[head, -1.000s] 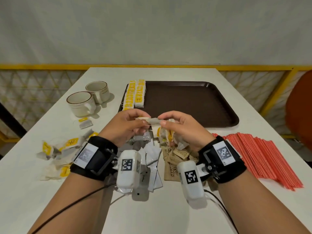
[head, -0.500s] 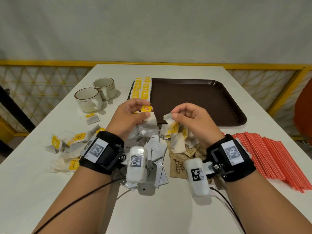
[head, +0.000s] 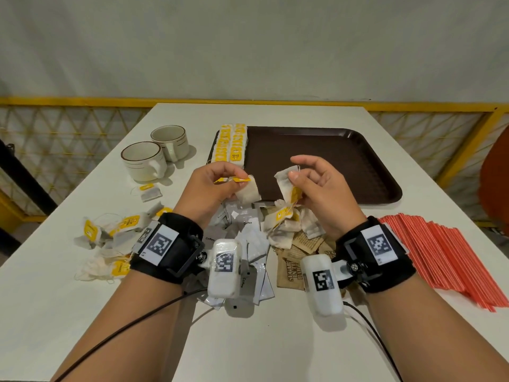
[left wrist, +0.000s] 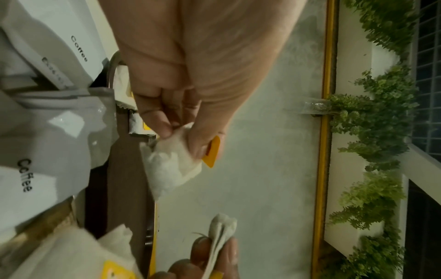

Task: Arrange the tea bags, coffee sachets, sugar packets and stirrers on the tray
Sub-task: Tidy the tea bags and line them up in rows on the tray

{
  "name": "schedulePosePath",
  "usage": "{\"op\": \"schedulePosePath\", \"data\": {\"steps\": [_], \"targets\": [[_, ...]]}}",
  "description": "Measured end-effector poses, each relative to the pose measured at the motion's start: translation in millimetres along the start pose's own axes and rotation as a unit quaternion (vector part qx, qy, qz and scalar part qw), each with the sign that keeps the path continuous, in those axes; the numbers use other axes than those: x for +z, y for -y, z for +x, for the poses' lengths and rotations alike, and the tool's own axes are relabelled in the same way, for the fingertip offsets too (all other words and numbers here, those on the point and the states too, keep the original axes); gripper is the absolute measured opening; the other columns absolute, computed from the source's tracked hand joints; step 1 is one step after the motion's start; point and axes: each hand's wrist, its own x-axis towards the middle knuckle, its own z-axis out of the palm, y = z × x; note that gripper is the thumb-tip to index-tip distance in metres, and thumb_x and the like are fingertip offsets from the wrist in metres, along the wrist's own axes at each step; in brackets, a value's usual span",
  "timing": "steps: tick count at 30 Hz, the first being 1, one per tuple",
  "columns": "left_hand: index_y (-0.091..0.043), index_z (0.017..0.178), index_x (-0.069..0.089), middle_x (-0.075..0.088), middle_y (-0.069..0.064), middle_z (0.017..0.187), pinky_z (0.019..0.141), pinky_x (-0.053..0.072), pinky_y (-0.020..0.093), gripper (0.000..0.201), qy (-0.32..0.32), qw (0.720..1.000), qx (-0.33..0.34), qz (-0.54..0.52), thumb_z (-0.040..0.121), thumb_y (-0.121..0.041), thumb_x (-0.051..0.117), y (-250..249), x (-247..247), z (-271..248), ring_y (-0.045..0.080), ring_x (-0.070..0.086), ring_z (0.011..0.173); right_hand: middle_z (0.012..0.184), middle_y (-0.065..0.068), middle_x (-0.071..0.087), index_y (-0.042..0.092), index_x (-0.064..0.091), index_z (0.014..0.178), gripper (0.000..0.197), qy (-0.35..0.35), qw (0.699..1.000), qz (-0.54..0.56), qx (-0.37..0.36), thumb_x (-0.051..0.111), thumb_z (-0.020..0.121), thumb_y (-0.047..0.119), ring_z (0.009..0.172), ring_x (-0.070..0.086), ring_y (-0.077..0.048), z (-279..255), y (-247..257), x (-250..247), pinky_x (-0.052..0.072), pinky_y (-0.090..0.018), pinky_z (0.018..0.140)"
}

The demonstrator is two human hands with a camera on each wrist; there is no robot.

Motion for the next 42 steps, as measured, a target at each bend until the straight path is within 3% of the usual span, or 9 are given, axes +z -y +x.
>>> {"op": "schedulePosePath", "data": {"steps": [6, 9, 12, 17, 23, 32, 35, 38, 42], "targets": [[-0.007, 0.081, 0.067, 0.067, 0.012, 0.09, 0.068, 0.055, 0.021, 0.018, 0.0, 1.0, -0.006, -0.023, 0.084, 0.01, 0.061, 2, 1, 1, 0.014, 0.066, 0.081, 0.085, -0.008, 0.07, 0.015, 0.059, 0.106, 0.028, -0.005, 0.998, 0.026, 0.051, 0.068, 0.083, 0.003, 0.076, 0.065, -0.018, 2, -6, -5, 0.052, -0.035, 0.071], [-0.014, 0.08, 0.067, 0.069, 0.006, 0.079, 0.058, 0.055, 0.021, 0.02, 0.011, 1.0, -0.009, -0.021, 0.086, 0.004, 0.061, 3, 1, 1, 0.013, 0.063, 0.065, 0.099, -0.013, 0.069, 0.014, 0.056, 0.116, 0.045, 0.03, 0.997, 0.031, 0.068, 0.068, 0.078, -0.008, 0.085, 0.067, -0.02, 3, -5, -8, 0.056, -0.035, 0.076], [-0.025, 0.081, 0.068, 0.066, -0.003, 0.068, 0.052, 0.05, 0.02, 0.025, 0.005, 1.0, -0.01, -0.003, 0.09, -0.003, 0.06, 3, 1, 0, 0.01, 0.054, 0.054, 0.091, -0.009, 0.069, 0.011, 0.057, 0.115, 0.046, 0.028, 0.997, 0.047, 0.054, 0.068, 0.076, -0.01, 0.082, 0.068, -0.02, 2, -1, -8, 0.057, -0.033, 0.074], [-0.022, 0.087, 0.069, 0.068, 0.001, 0.094, 0.067, 0.051, 0.028, 0.025, 0.007, 0.999, 0.002, 0.048, 0.095, -0.006, 0.051, 0, -1, 1, 0.014, 0.061, 0.081, 0.095, -0.012, 0.067, 0.012, 0.062, 0.1, 0.024, 0.021, 0.999, 0.041, 0.004, 0.062, 0.084, -0.006, 0.082, 0.065, -0.028, -1, 2, -4, 0.055, -0.036, 0.071], [-0.014, 0.082, 0.069, 0.068, 0.005, 0.094, 0.063, 0.049, 0.013, 0.031, -0.022, 0.999, -0.001, 0.048, 0.091, 0.005, 0.048, -2, 1, 1, 0.008, 0.063, 0.079, 0.092, -0.004, 0.069, 0.015, 0.062, 0.105, 0.031, 0.064, 0.997, 0.011, -0.029, 0.064, 0.083, -0.007, 0.08, 0.065, -0.013, 2, 6, 3, 0.055, -0.025, 0.069], [-0.009, 0.091, 0.064, 0.064, 0.008, 0.079, 0.06, 0.048, 0.015, 0.015, -0.008, 1.0, 0.019, 0.015, 0.083, 0.003, 0.066, -7, -1, -2, 0.007, 0.061, 0.066, 0.086, 0.002, 0.072, 0.013, 0.069, 0.098, 0.022, 0.27, 0.948, -0.169, 0.003, 0.068, 0.081, -0.001, 0.081, 0.067, -0.01, 9, 38, 6, 0.057, -0.026, 0.074], [-0.003, 0.099, 0.062, 0.064, 0.008, 0.073, 0.055, 0.048, 0.015, 0.019, 0.015, 1.0, -0.001, -0.016, 0.081, 0.003, 0.067, -9, 0, -4, 0.007, 0.062, 0.059, 0.09, -0.008, 0.071, 0.009, 0.068, 0.096, 0.023, 0.254, 0.947, -0.197, -0.007, 0.072, 0.077, -0.003, 0.08, 0.068, -0.018, 15, 41, 8, 0.058, -0.026, 0.073], [-0.009, 0.083, 0.068, 0.066, 0.008, 0.073, 0.059, 0.05, 0.017, 0.01, 0.042, 0.999, 0.005, 0.013, 0.08, 0.0, 0.069, -11, 1, -6, 0.009, 0.062, 0.062, 0.087, -0.01, 0.071, 0.008, 0.069, 0.094, 0.022, 0.221, 0.942, -0.25, -0.031, 0.076, 0.075, 0.0, 0.073, 0.068, -0.017, 18, 38, 12, 0.059, -0.027, 0.068], [-0.015, 0.075, 0.07, 0.07, 0.003, 0.073, 0.07, 0.053, 0.028, 0.022, 0.059, 0.998, 0.009, 0.034, 0.081, 0.006, 0.066, -9, -1, -5, 0.016, 0.063, 0.069, 0.088, -0.01, 0.07, 0.008, 0.069, 0.094, 0.025, 0.167, 0.945, -0.277, -0.049, 0.08, 0.072, 0.003, 0.068, 0.066, -0.016, 20, 31, 13, 0.058, -0.03, 0.069]]}}
